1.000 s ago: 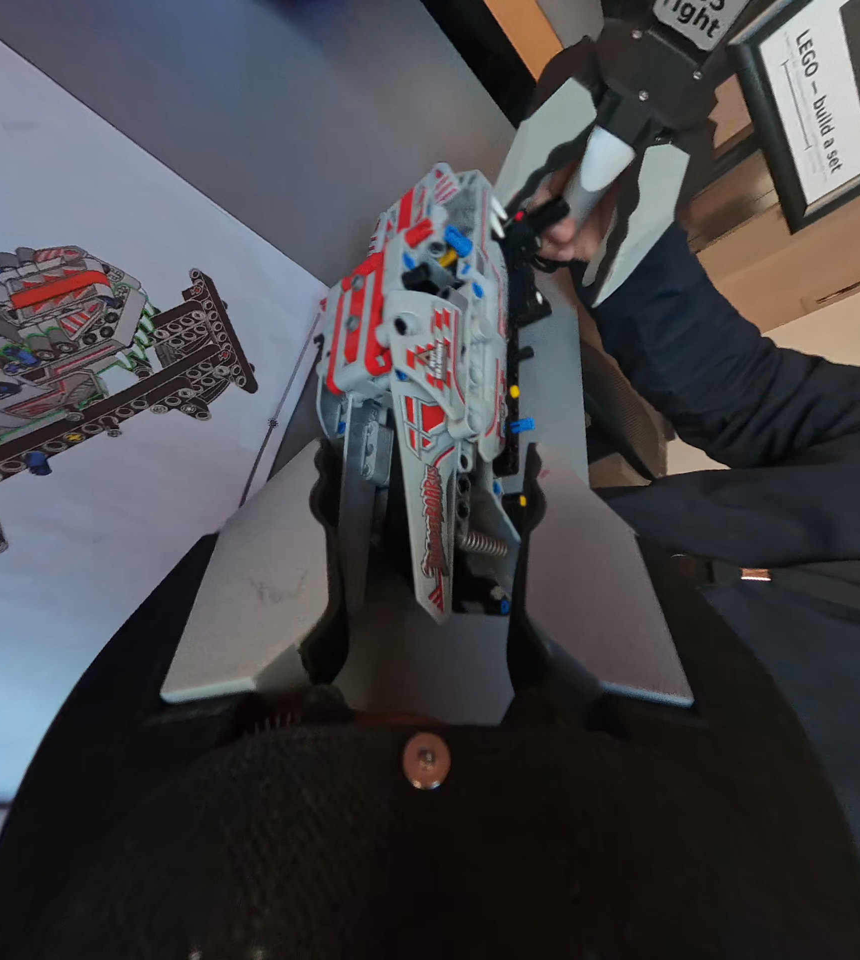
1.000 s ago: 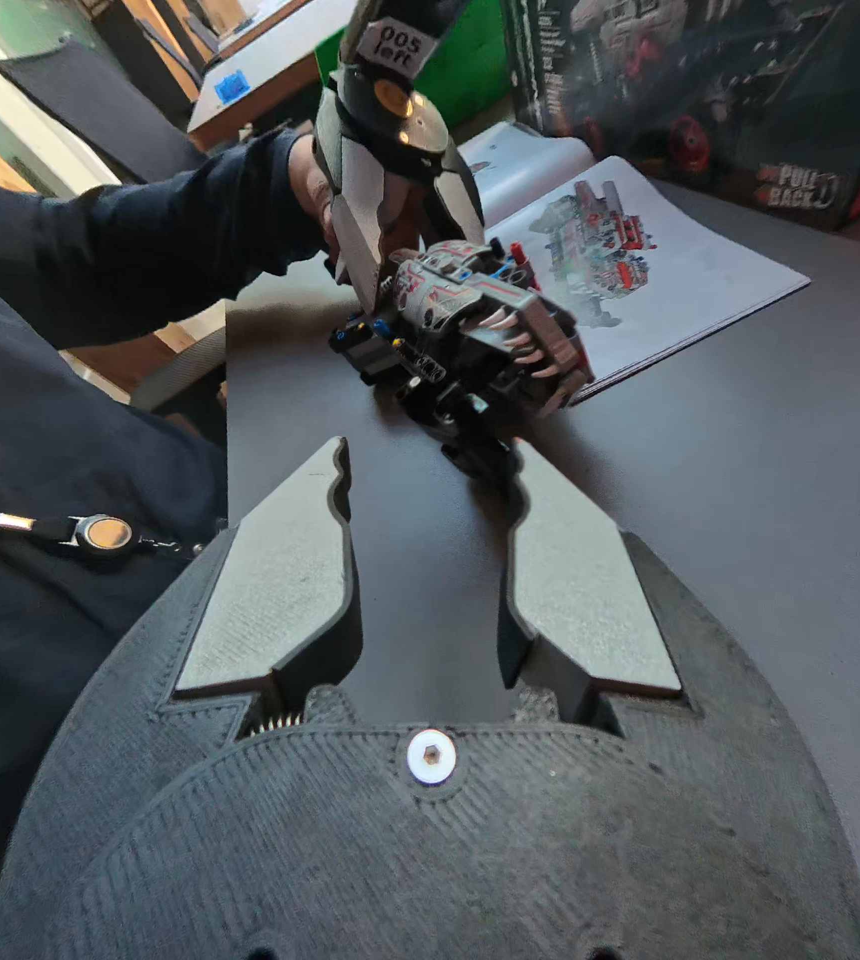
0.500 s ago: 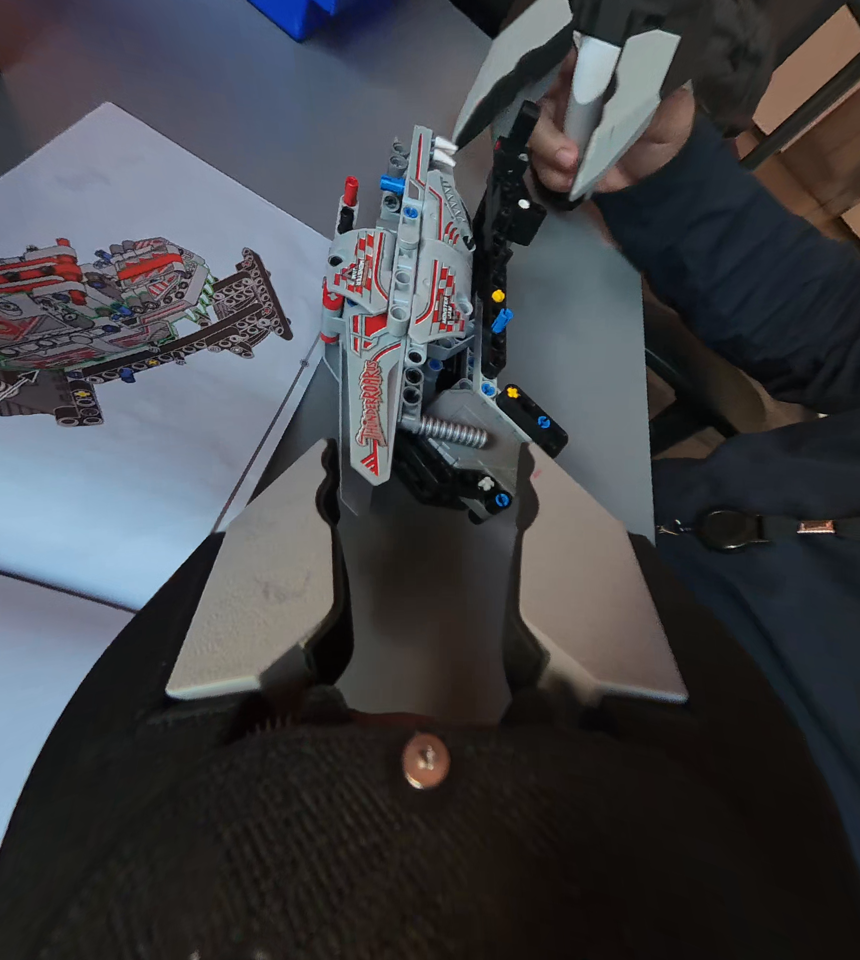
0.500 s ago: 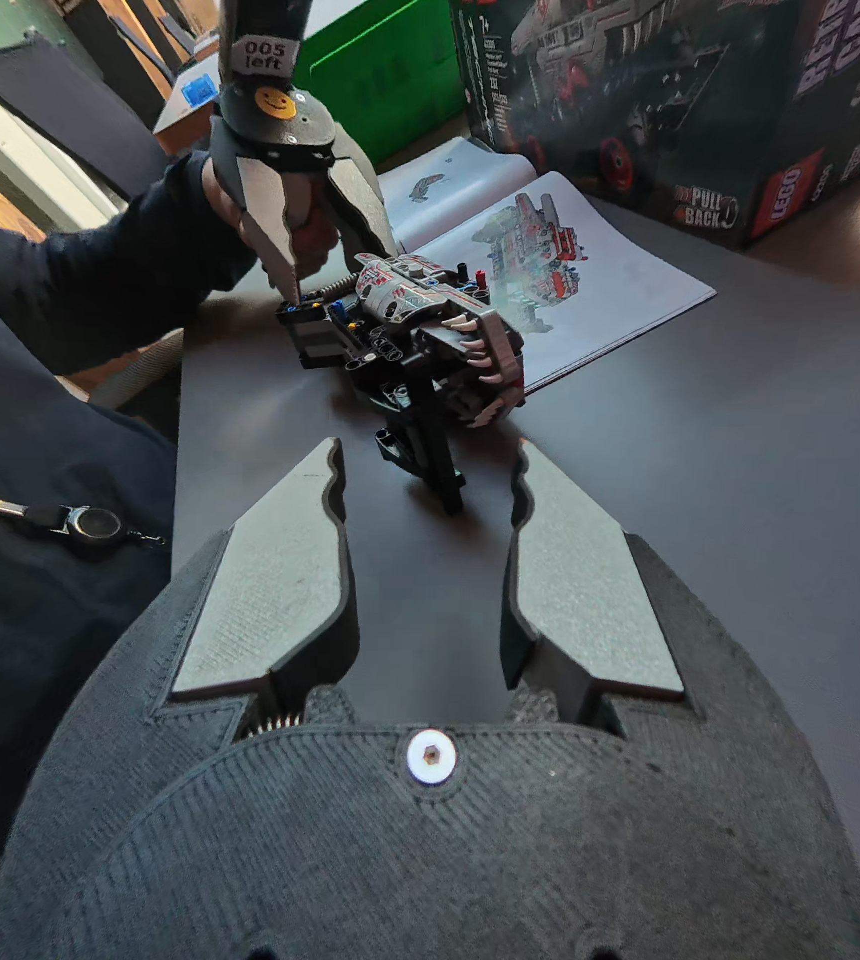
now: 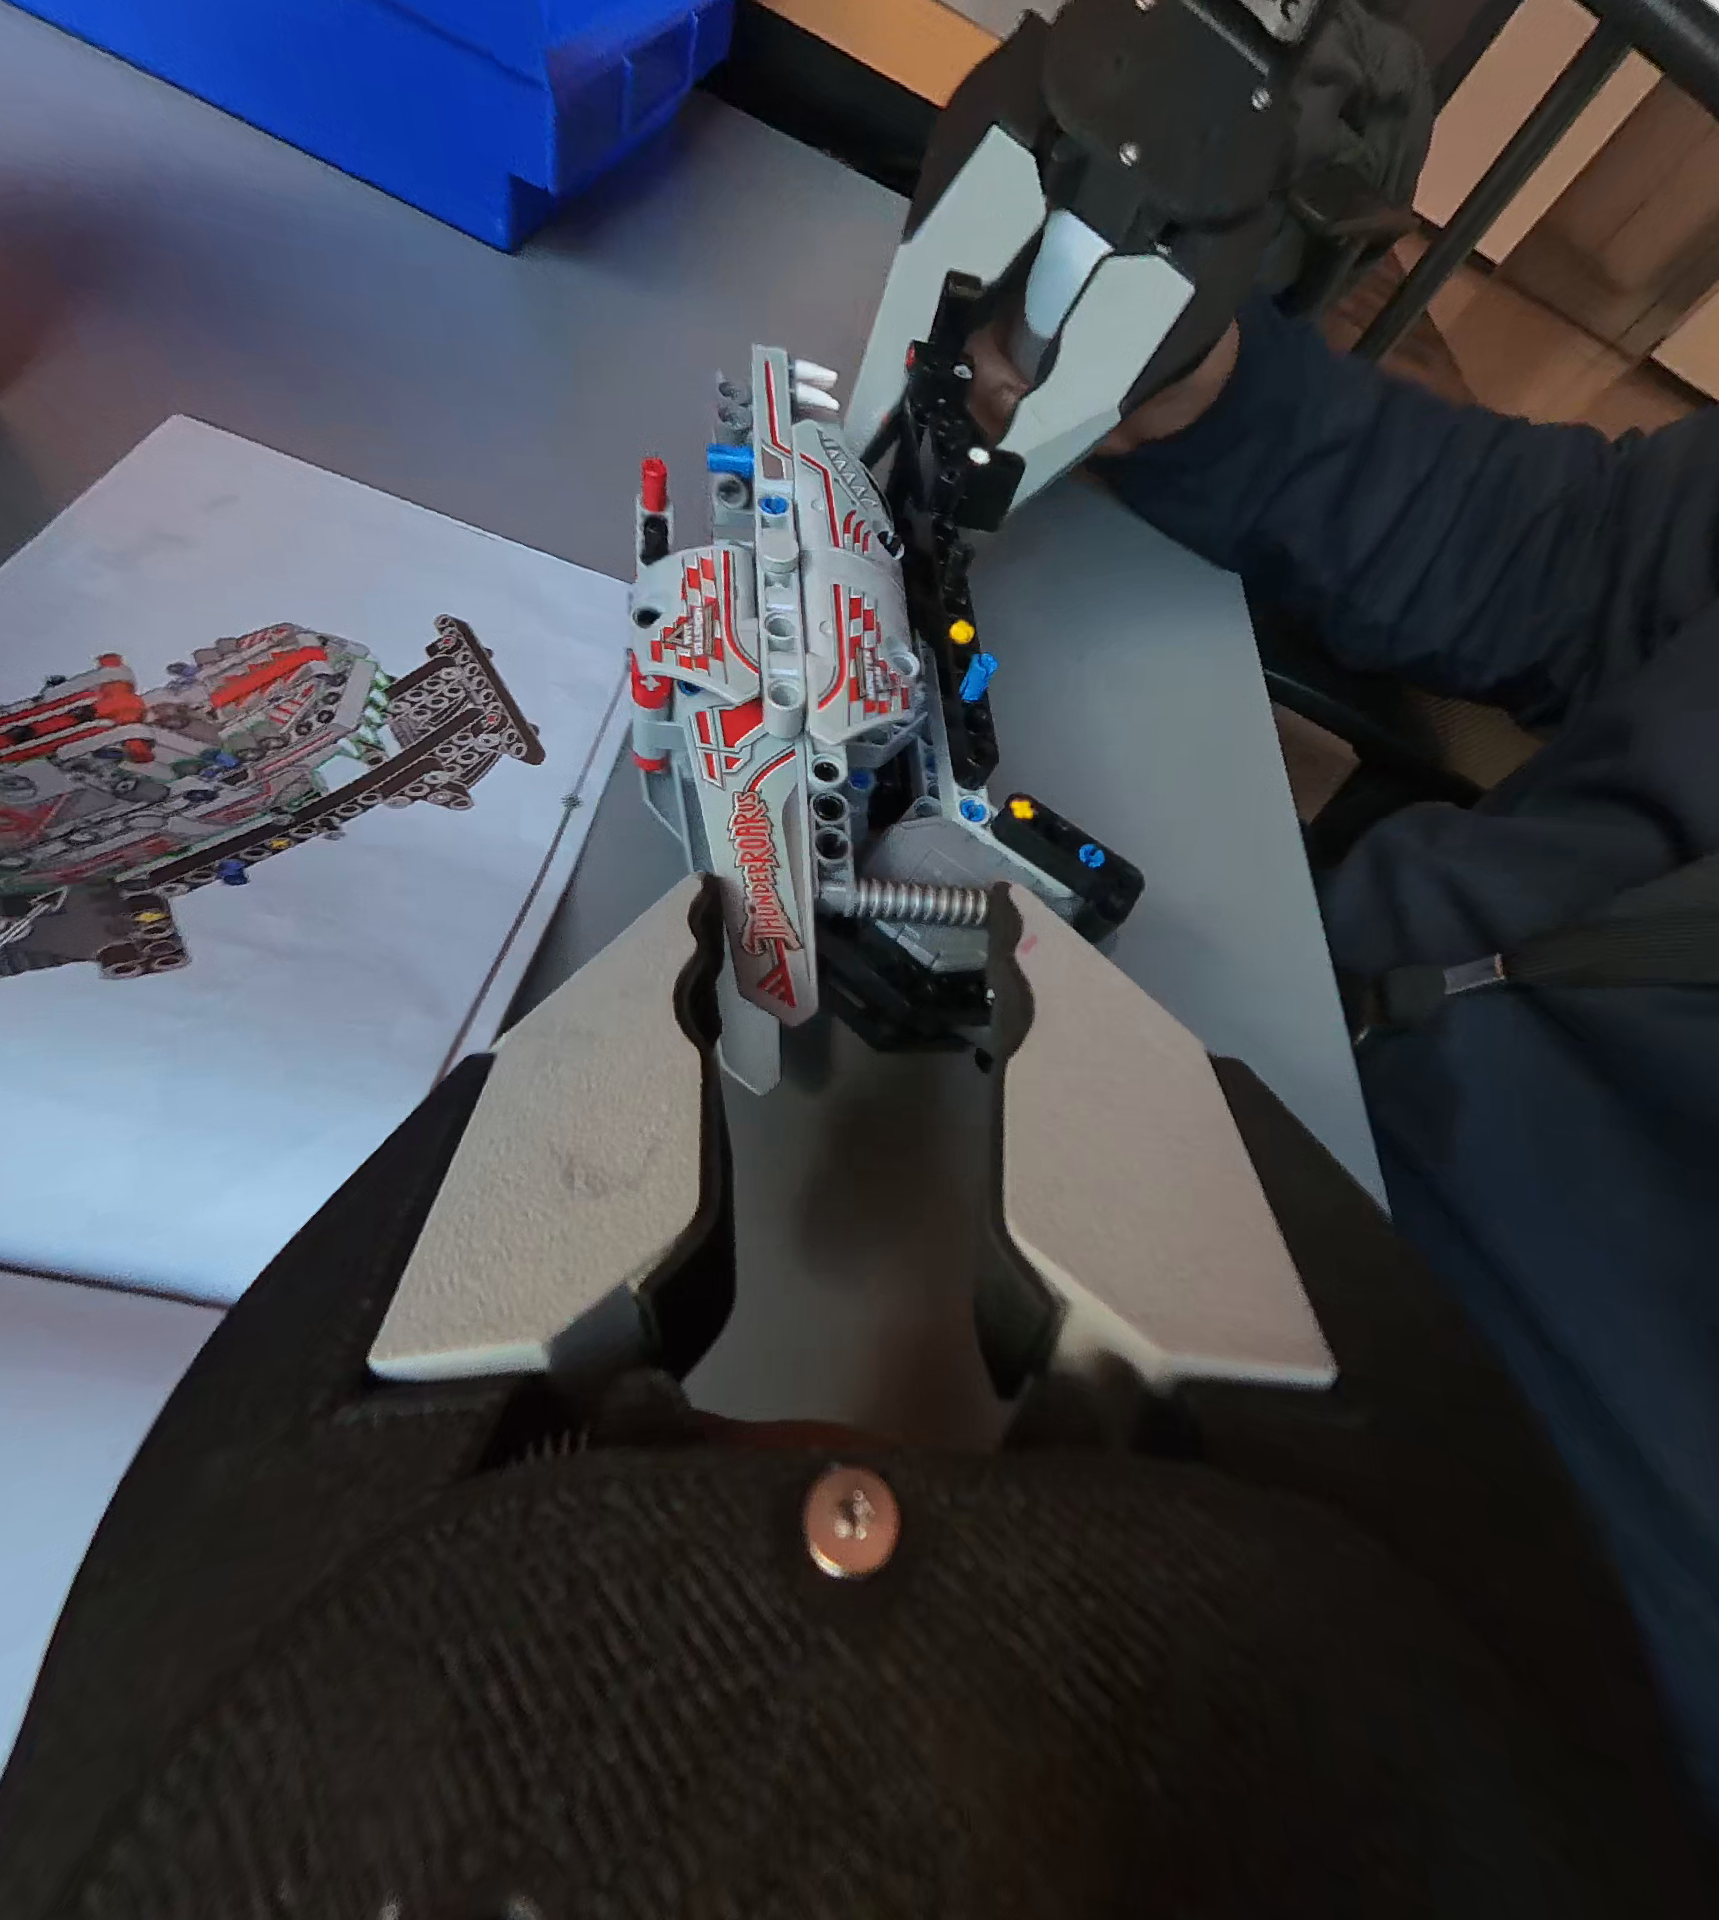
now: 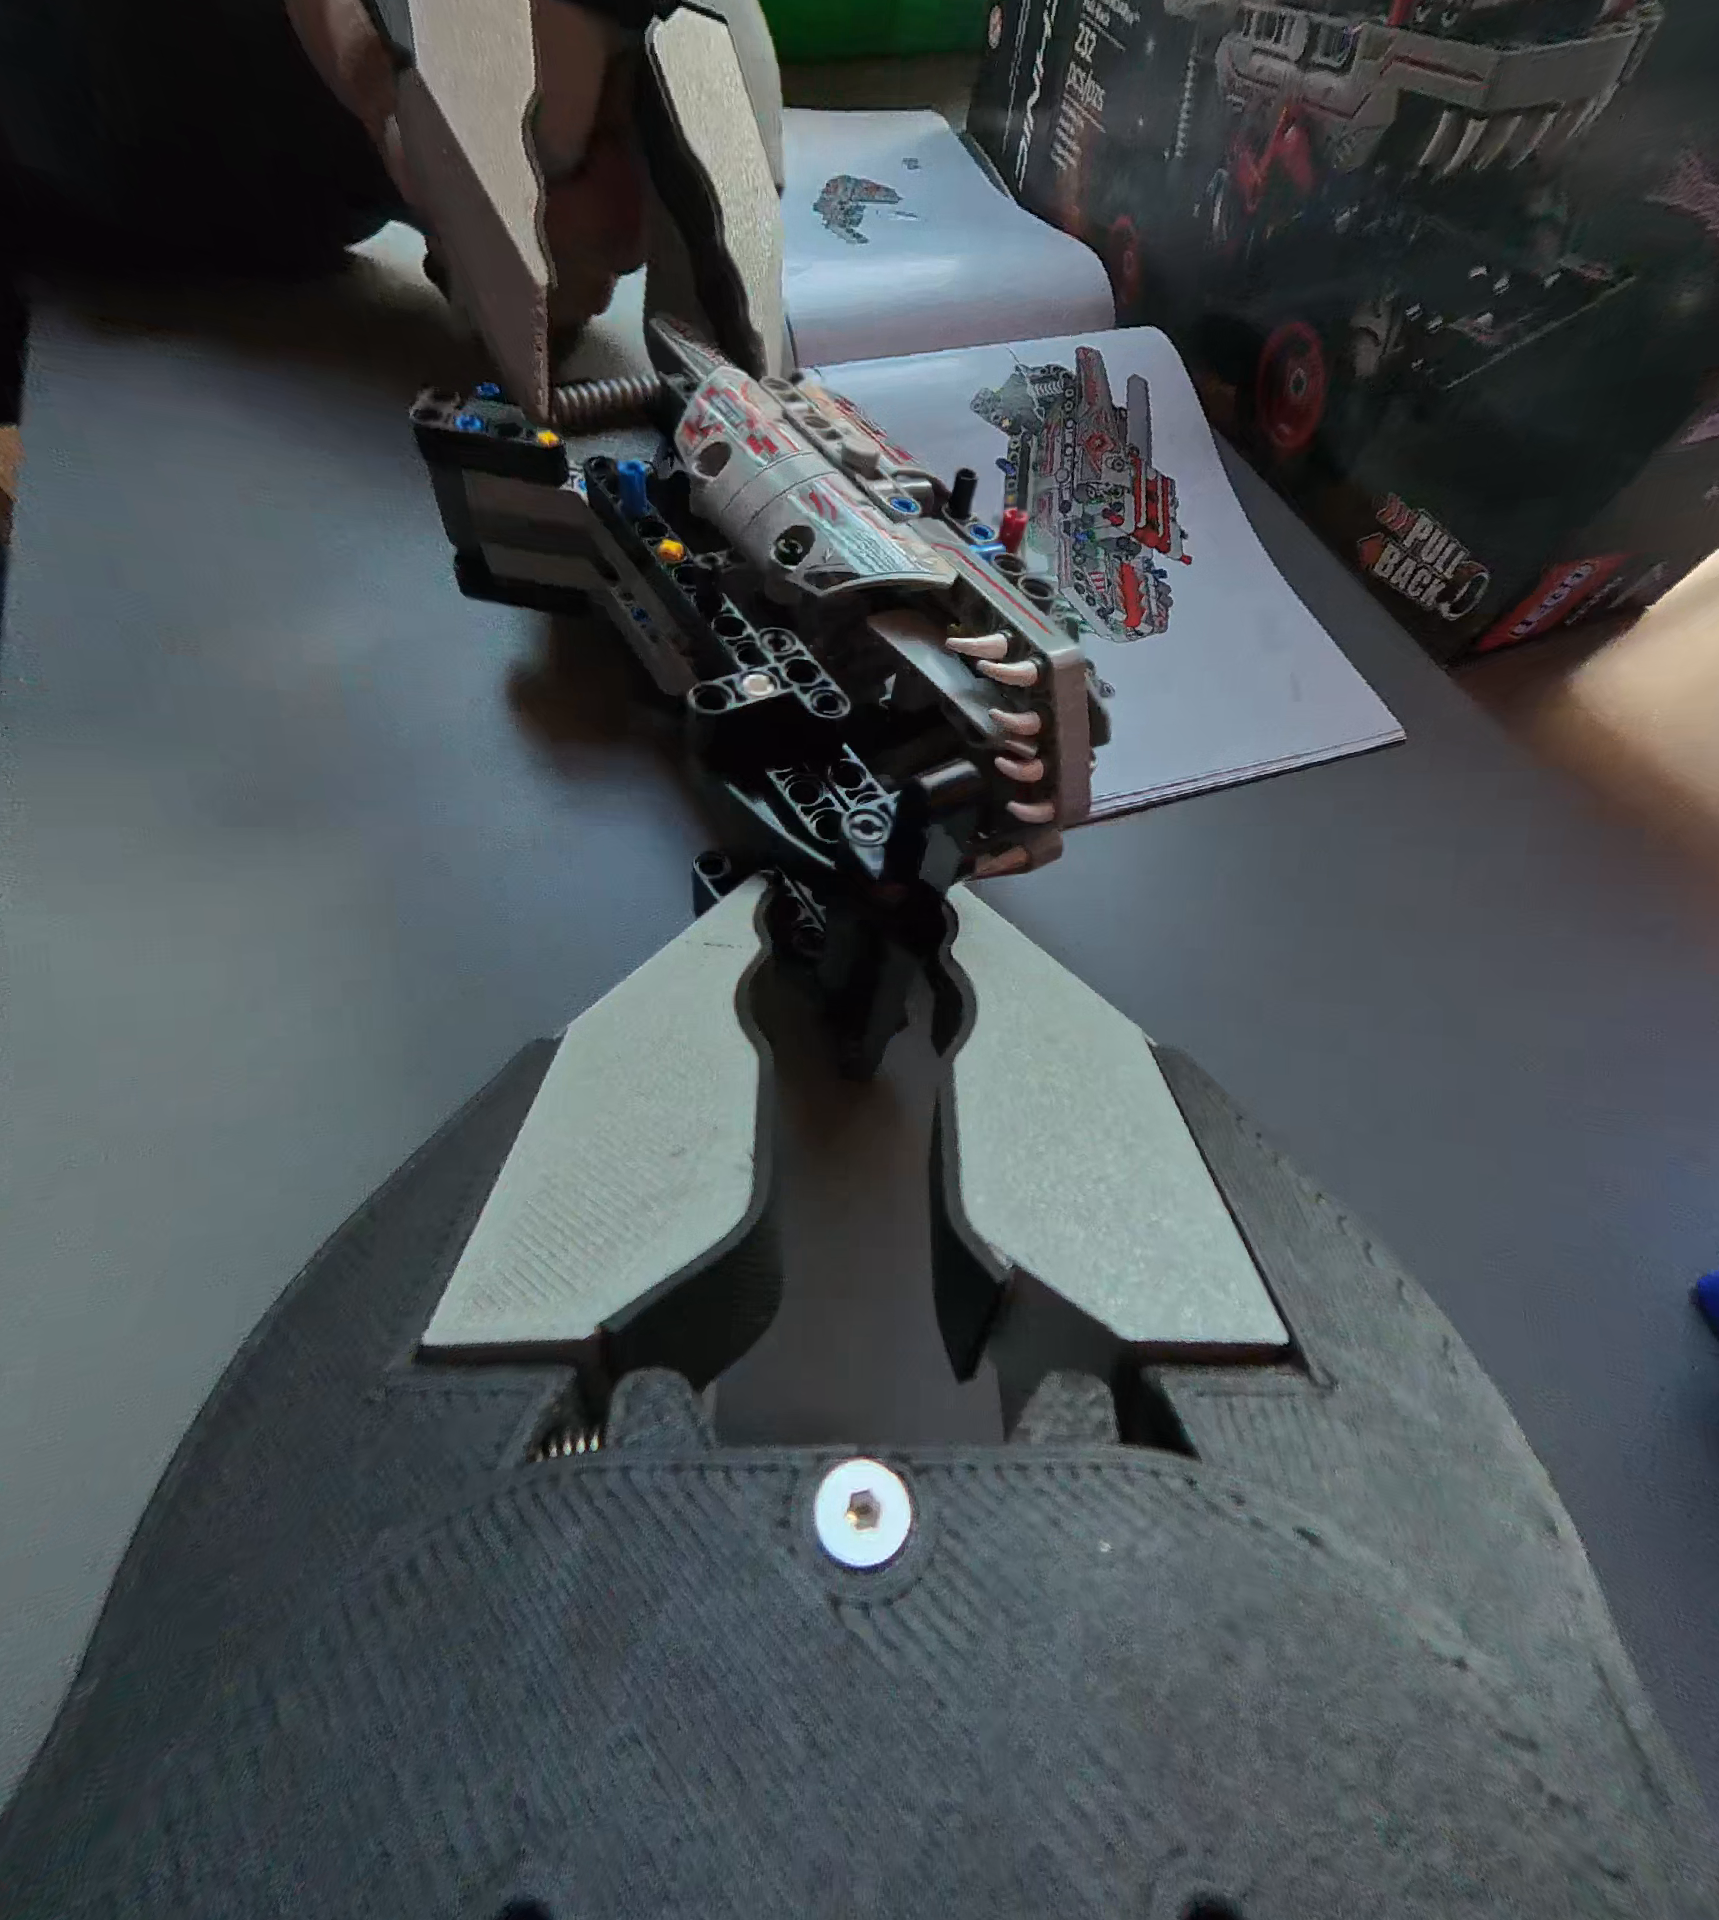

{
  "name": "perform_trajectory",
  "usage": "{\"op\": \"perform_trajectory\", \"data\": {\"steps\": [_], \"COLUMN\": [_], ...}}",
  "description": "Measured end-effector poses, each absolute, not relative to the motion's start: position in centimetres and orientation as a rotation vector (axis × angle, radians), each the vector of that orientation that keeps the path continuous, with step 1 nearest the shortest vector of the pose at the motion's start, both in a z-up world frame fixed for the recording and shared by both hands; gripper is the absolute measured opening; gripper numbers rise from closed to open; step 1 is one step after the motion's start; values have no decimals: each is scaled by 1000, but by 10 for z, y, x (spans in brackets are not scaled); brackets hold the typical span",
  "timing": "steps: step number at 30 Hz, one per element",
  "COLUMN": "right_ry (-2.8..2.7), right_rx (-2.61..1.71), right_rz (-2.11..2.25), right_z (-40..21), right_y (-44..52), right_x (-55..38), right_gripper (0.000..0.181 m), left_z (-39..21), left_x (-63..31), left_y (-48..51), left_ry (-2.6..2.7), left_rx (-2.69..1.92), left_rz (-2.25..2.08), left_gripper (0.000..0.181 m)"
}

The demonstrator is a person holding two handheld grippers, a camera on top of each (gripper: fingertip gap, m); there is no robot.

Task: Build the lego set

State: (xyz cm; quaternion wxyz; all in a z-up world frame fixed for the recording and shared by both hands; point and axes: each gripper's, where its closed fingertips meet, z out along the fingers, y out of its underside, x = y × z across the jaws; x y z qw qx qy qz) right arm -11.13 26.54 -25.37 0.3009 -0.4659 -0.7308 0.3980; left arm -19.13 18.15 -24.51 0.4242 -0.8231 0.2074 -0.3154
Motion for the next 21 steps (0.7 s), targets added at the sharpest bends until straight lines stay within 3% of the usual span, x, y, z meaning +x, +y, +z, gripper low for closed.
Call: {"op": "perform_trajectory", "data": {"steps": [5,21], "right_ry": [-1866,-1817], "right_rx": [-1223,-1227], "right_rz": [1078,1260], "right_z": [-245,-232], "right_y": [269,270], "right_x": [-113,-108], "right_gripper": [31,40], "left_z": [-238,-244], "left_x": [-206,-199], "left_y": [182,176], "left_ry": [419,491], "left_rx": [-2021,-2061], "left_rz": [-836,-813], "left_gripper": [41,40]}}
